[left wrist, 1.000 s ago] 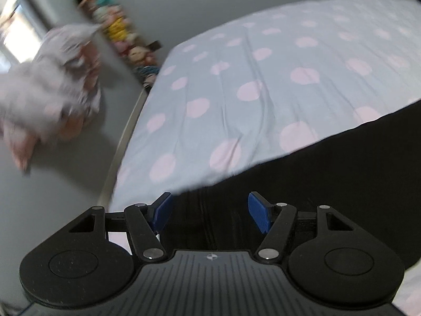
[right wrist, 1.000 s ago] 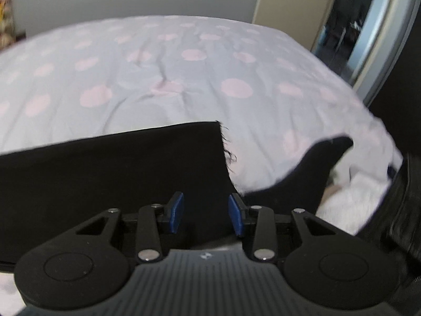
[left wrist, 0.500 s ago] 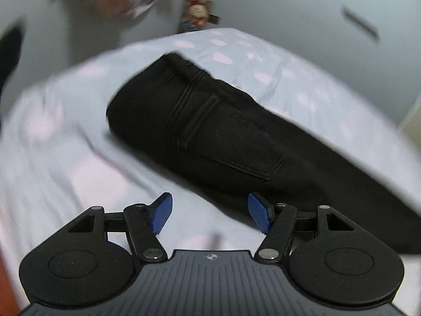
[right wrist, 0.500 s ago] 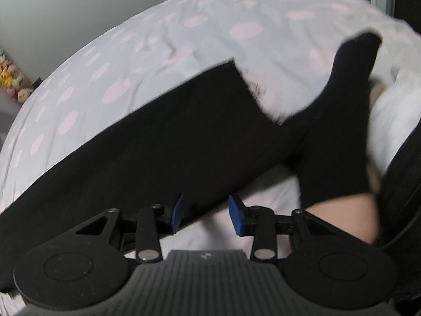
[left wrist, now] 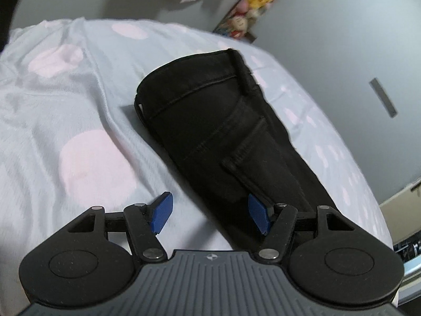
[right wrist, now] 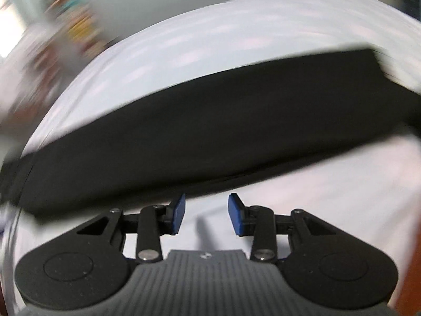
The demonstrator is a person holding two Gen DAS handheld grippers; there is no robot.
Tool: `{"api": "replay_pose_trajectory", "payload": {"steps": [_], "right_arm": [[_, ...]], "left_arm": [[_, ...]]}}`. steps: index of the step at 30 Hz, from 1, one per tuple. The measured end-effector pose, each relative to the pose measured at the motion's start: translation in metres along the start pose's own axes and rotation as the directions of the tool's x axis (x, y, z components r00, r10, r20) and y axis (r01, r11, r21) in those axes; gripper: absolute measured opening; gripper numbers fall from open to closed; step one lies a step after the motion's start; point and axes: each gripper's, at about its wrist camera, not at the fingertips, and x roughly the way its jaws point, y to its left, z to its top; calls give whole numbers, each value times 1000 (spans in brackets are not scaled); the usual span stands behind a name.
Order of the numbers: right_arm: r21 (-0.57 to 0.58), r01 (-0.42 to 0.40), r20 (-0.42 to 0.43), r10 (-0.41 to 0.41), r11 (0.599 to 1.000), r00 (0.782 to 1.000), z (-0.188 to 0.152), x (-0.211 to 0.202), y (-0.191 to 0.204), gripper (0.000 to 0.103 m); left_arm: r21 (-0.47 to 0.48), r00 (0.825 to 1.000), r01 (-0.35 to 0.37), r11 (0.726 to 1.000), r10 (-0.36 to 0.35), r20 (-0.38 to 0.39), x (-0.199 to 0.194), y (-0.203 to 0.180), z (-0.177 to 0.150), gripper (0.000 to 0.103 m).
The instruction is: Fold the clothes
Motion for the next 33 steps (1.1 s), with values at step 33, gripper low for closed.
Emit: {"api": "replay_pose_trajectory", "payload": {"steps": [33], "right_arm": [[-878, 53, 95, 65, 476, 993, -68, 78, 296, 22]], "left_arm": [[160, 998, -61, 985, 58, 22, -26, -28, 5, 69]]}}
